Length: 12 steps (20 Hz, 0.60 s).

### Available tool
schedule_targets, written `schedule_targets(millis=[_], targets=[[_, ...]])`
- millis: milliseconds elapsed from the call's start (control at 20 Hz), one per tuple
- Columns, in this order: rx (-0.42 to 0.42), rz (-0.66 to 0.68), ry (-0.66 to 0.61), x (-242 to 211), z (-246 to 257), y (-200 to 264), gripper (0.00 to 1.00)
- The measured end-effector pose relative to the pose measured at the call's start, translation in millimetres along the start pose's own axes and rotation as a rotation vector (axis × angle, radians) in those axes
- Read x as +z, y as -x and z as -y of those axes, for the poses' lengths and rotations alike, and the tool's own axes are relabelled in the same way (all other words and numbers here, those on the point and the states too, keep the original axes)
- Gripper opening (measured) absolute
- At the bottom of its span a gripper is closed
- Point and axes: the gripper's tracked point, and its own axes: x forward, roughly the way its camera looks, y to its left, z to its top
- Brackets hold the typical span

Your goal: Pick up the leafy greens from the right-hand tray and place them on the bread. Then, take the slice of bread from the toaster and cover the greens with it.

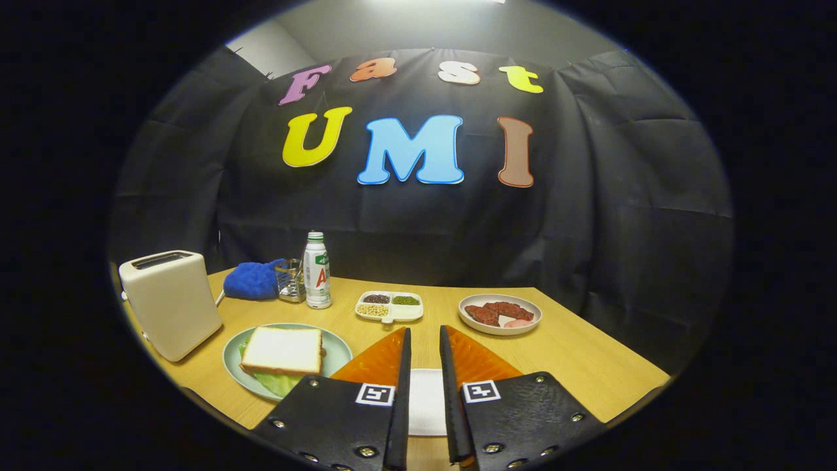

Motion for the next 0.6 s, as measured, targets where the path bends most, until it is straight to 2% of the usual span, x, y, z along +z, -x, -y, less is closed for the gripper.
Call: schedule_targets(millis=[600], targets=[[-0.050,0.036,-0.004,8.5,149.4,-0.3,0.24]])
